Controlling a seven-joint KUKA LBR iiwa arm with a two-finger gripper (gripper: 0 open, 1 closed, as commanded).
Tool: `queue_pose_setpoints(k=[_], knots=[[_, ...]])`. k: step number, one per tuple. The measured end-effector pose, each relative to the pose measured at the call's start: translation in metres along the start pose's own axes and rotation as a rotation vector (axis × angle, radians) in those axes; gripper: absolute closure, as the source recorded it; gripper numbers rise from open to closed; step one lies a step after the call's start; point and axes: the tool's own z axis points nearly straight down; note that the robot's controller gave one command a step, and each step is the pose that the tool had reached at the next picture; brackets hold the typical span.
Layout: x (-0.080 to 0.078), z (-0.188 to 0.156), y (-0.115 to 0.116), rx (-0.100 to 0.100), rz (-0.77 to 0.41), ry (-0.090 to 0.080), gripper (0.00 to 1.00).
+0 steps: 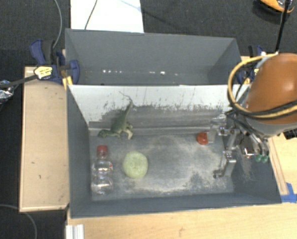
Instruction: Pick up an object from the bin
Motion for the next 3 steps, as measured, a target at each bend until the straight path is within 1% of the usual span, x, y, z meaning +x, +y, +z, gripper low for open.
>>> queue_pose_setpoints(k=[1,2,3], knots=[[-0.001,-0.004,0.000,0.001,-0.001,-0.008,0.00],[-0.034,0.053,-0.022,0.001,-0.032,-0.014,0.00],[-0.095,0.081,-0.052,0.001,-0.200,-0.010,0.00]])
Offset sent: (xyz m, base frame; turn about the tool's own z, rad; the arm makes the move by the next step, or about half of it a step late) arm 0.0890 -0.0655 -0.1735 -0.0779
